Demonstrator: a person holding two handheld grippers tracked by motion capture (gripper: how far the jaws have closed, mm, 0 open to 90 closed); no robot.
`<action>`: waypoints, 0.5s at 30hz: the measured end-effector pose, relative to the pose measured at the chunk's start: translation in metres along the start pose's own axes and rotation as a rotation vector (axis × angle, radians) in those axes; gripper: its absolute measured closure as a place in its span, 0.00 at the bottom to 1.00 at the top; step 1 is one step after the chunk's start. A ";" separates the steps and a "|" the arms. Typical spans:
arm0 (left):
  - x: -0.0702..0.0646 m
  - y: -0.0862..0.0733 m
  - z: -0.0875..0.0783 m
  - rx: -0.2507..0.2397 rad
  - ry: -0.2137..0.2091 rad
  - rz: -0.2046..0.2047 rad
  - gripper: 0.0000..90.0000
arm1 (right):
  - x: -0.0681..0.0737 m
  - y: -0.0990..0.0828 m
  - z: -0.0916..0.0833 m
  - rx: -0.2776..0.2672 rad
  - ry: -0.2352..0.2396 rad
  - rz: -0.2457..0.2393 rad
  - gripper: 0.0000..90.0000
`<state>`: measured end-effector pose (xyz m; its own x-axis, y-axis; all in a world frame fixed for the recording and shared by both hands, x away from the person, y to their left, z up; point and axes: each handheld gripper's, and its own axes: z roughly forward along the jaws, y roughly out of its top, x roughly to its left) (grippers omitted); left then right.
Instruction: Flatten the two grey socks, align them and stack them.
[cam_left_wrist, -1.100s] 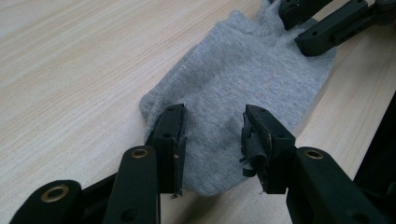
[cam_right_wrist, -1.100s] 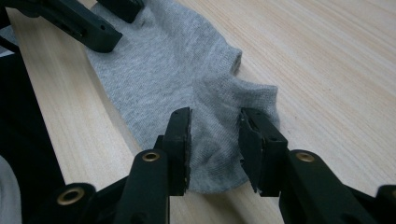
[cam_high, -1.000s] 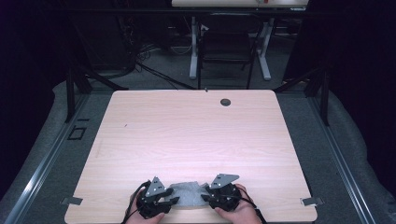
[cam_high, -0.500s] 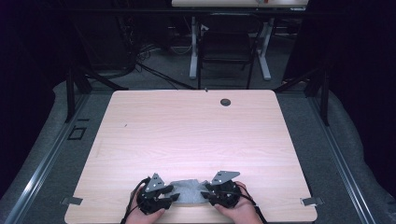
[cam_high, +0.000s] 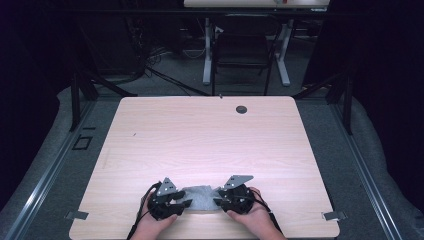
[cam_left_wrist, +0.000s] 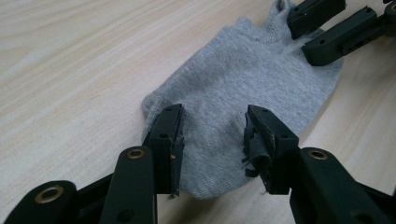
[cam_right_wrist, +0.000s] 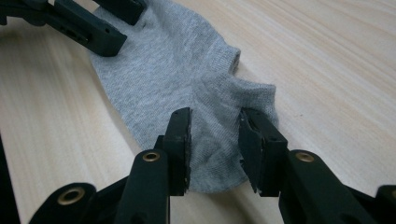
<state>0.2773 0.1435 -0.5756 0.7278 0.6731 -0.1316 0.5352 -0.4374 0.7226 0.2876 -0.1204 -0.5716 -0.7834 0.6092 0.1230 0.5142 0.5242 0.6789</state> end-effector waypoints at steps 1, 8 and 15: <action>0.001 0.001 0.001 0.000 0.000 -0.002 0.63 | -0.002 0.001 0.001 0.001 0.001 0.004 0.71; 0.011 0.009 0.008 -0.009 0.012 -0.022 0.63 | -0.015 0.010 0.007 -0.005 -0.003 0.037 0.70; 0.020 0.014 0.012 -0.017 0.011 -0.029 0.63 | -0.027 0.016 0.012 -0.017 -0.008 0.053 0.70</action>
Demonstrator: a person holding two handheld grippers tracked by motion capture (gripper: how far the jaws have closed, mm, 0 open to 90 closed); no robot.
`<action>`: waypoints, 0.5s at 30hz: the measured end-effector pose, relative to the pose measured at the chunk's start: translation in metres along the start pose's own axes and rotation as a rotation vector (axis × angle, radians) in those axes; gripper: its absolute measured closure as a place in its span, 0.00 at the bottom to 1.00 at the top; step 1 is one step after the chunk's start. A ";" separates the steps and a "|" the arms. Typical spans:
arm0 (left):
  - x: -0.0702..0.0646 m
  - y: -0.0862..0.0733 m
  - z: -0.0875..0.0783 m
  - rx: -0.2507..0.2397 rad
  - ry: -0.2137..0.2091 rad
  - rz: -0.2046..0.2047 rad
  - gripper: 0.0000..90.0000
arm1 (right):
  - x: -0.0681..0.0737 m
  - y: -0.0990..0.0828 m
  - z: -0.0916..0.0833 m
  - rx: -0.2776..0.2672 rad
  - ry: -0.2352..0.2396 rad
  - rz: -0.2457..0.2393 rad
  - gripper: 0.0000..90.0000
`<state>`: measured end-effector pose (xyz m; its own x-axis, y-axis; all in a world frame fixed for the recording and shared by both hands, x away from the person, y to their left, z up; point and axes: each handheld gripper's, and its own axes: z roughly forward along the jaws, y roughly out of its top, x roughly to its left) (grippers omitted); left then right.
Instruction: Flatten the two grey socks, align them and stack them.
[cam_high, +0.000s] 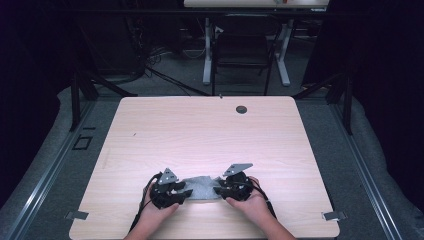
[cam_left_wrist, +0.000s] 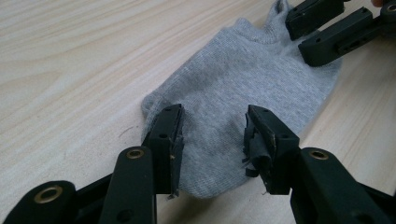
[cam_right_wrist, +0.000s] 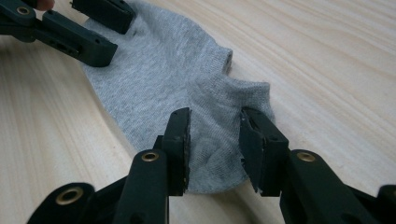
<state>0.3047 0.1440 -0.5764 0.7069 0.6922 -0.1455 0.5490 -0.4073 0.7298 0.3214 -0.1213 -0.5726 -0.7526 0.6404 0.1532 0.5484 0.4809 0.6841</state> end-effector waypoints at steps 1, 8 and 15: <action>0.000 0.000 0.000 0.000 0.000 0.000 0.63 | 0.000 0.000 0.000 0.000 0.000 0.000 0.70; -0.001 0.001 0.000 -0.014 0.016 -0.004 0.63 | -0.002 0.003 0.002 0.002 -0.009 -0.006 0.69; -0.003 0.005 -0.004 -0.031 0.010 0.006 0.56 | 0.003 0.006 -0.003 -0.011 -0.027 -0.024 0.66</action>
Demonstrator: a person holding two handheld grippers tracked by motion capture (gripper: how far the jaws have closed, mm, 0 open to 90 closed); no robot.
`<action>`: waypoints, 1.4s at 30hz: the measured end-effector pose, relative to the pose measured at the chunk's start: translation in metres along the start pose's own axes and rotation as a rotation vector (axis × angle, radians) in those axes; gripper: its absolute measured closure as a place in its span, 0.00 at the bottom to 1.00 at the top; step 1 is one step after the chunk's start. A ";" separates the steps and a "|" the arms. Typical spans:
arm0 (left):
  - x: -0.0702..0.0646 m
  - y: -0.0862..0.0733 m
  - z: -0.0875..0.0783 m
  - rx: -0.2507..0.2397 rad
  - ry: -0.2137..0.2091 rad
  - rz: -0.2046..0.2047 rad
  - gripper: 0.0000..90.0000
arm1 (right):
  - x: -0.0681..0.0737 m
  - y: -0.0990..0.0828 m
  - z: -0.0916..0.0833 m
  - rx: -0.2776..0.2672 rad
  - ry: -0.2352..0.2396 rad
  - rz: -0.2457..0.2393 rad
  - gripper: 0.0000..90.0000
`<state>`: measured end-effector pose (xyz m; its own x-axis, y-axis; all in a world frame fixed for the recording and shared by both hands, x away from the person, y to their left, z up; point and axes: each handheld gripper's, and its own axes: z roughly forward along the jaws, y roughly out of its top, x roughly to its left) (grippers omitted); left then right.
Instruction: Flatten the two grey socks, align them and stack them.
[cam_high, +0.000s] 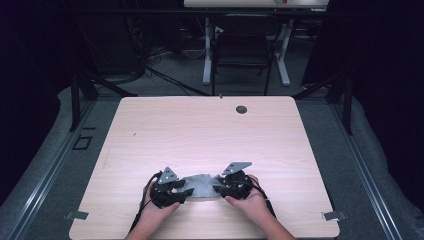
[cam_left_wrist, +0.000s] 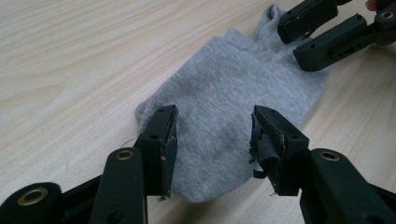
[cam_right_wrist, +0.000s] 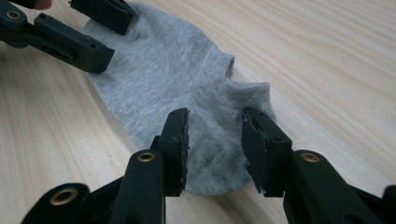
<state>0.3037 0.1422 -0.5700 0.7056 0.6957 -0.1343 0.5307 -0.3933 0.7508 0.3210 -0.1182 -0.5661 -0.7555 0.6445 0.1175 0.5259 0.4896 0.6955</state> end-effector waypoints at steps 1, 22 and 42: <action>0.000 0.001 -0.002 -0.005 0.005 0.003 0.55 | 0.000 0.001 -0.001 -0.007 -0.001 -0.002 0.65; -0.005 0.000 -0.062 -0.055 0.021 0.004 0.47 | 0.009 -0.007 -0.069 -0.132 -0.075 -0.020 0.54; 0.013 -0.044 -0.074 -0.030 0.065 -0.075 0.46 | 0.005 -0.050 -0.077 -0.140 -0.113 -0.024 0.53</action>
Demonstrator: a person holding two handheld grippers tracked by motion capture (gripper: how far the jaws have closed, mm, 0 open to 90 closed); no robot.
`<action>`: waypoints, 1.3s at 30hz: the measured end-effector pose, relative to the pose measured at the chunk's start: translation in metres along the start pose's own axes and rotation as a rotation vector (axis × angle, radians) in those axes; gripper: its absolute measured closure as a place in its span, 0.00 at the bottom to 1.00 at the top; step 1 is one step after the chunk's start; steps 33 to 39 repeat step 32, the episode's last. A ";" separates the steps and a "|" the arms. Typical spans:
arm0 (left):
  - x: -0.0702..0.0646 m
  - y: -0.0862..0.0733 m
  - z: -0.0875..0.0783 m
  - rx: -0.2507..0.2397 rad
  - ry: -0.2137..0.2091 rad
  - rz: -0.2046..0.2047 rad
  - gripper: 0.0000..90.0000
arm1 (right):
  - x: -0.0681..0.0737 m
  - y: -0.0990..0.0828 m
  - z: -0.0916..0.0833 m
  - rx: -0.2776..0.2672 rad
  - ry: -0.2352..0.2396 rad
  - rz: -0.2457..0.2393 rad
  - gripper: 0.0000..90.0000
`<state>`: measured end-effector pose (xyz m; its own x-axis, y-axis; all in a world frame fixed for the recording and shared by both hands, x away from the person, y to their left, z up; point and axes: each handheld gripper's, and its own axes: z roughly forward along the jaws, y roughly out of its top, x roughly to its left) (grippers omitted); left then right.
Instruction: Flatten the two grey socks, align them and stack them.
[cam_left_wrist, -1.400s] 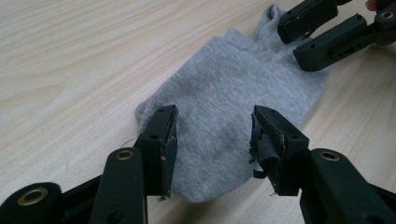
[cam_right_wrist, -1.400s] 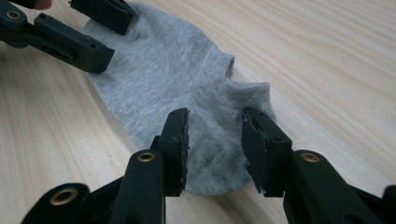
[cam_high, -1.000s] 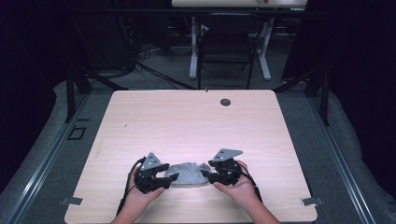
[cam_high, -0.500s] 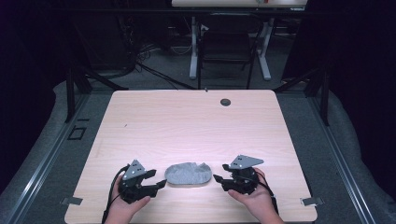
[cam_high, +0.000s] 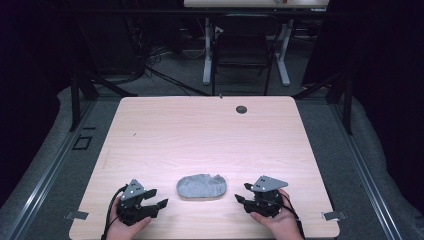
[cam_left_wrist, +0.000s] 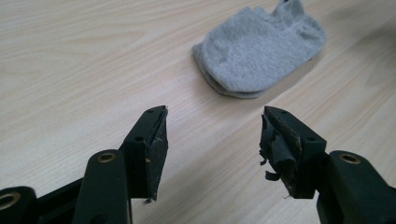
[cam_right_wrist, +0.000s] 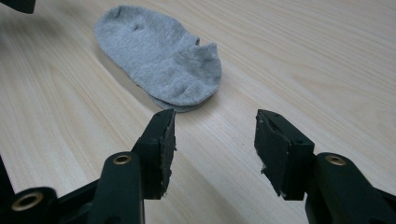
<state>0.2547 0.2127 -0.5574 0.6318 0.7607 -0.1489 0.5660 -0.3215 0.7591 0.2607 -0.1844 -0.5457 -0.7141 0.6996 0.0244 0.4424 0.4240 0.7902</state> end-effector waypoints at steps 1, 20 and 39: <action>0.000 0.000 0.000 0.000 0.000 0.000 0.46 | 0.000 0.000 0.000 0.000 0.000 0.000 0.53; 0.009 -0.004 0.018 0.024 0.027 0.024 0.46 | -0.014 -0.012 0.019 0.005 0.002 0.066 0.53; 0.008 -0.002 0.019 0.019 0.023 0.013 0.46 | -0.017 -0.015 0.023 0.018 -0.014 0.093 0.53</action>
